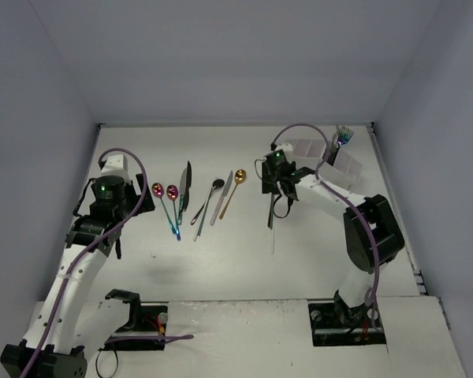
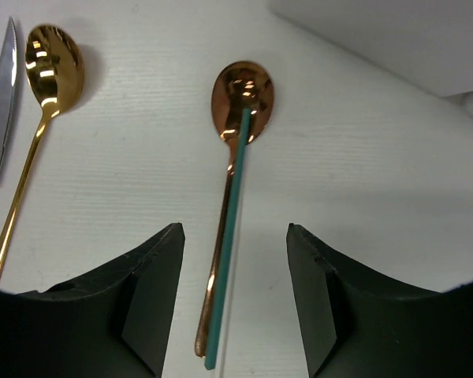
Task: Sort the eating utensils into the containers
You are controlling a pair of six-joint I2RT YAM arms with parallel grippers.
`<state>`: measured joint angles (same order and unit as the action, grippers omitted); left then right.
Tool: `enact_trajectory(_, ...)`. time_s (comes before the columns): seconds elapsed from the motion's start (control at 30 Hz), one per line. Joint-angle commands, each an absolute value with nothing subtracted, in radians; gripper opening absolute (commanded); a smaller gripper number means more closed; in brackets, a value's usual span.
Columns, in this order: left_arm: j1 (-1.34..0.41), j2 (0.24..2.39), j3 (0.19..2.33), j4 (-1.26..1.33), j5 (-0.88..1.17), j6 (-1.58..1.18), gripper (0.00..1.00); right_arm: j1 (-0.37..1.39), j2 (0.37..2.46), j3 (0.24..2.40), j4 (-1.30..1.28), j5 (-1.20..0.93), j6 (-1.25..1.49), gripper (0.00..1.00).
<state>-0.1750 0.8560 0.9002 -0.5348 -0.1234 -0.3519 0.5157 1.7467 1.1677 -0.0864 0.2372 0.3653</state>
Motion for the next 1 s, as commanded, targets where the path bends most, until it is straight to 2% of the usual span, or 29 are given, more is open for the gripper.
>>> enact_trajectory(0.0,-0.169,0.865,0.907,-0.510,-0.130,-0.343,0.79,0.561,1.802,1.262,-0.071,0.361,0.466,0.50)
enact_trajectory(0.43,-0.167,0.865,0.907,-0.512,-0.121,-0.348,0.79,0.578,1.902,1.287,-0.069,0.357,0.520,0.35)
enact_trajectory(0.97,-0.167,0.867,0.907,-0.515,-0.118,-0.350,0.79,0.570,1.952,1.276,-0.067,0.351,0.542,0.34)
